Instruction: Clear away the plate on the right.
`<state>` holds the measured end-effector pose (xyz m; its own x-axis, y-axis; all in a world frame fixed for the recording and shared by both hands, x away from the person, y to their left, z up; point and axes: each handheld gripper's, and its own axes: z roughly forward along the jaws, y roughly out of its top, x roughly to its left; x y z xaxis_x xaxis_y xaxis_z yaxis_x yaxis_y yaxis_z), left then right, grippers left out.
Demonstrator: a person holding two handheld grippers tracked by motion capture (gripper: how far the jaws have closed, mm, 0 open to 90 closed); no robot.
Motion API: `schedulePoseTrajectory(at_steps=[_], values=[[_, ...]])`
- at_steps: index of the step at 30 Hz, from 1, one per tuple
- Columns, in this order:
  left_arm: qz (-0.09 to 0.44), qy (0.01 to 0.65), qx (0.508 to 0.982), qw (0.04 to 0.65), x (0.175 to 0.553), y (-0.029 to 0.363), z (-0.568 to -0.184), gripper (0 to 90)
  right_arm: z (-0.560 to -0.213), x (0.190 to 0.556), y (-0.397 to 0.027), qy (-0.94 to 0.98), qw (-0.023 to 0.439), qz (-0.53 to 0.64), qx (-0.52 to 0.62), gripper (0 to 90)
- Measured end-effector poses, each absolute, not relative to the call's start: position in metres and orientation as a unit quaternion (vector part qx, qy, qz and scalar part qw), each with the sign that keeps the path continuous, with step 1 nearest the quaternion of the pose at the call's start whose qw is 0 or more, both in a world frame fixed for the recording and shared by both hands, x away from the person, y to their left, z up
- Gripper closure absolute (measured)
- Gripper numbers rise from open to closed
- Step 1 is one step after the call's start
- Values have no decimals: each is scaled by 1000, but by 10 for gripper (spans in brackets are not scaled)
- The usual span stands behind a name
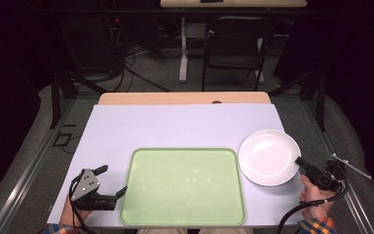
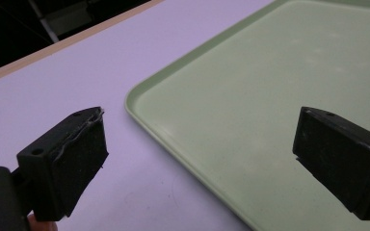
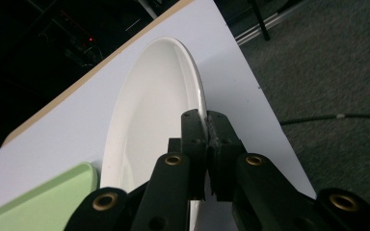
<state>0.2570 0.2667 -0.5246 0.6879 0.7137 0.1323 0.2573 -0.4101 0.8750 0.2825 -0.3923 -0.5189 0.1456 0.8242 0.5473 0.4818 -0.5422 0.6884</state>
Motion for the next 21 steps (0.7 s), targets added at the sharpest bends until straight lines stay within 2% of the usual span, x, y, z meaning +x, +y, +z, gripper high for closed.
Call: schedulePoseTrajectory(at_steps=[6,21], values=[[256,302,799,453,257,267,-524,45,-507,281,-383,471,218,471,713,870],[262,300,802,445,256,267,-525,47,-488,278,-366,512,273,454,677,870]])
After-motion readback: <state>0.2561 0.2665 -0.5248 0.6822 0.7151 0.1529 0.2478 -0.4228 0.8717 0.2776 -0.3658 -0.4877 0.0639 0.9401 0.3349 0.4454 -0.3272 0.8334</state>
